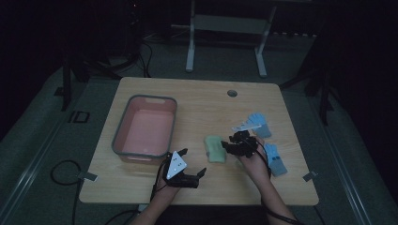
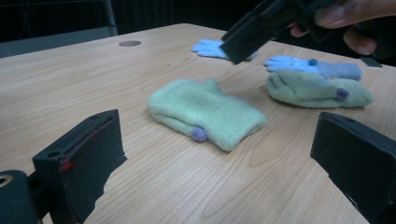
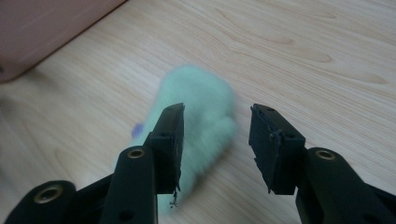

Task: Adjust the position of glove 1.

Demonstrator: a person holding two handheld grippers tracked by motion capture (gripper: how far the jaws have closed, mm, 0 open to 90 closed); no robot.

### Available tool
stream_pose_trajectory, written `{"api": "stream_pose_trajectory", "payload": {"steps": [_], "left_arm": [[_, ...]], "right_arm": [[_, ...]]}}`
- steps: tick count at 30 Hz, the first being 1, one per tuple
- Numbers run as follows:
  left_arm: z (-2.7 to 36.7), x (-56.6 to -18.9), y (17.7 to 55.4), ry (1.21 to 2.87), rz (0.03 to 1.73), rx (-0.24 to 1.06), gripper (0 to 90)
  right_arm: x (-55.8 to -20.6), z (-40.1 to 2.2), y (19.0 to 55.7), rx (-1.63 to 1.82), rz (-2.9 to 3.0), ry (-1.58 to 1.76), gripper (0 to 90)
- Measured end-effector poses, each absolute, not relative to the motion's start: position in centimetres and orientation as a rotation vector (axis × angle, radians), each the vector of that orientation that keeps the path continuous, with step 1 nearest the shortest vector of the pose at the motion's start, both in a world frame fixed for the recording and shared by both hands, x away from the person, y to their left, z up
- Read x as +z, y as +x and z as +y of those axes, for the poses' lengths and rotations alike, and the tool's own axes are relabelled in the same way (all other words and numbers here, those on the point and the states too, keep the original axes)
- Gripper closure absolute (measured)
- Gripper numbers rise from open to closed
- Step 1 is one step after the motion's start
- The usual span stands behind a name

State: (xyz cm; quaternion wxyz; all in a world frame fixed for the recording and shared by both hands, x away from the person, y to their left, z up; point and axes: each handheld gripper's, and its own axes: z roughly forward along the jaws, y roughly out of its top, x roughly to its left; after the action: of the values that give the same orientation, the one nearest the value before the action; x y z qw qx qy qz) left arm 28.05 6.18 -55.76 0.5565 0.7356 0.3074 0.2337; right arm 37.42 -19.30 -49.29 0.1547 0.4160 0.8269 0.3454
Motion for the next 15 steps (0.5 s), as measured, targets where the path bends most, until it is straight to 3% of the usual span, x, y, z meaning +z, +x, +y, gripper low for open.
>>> {"api": "stream_pose_trajectory", "payload": {"steps": [15], "left_arm": [[6.3, -55.7, 28.2, 1.74, 0.744, 0.542, 2.1]], "right_arm": [[-49.4, -27.7, 34.1, 0.949, 2.453, 1.095, 60.6]]}}
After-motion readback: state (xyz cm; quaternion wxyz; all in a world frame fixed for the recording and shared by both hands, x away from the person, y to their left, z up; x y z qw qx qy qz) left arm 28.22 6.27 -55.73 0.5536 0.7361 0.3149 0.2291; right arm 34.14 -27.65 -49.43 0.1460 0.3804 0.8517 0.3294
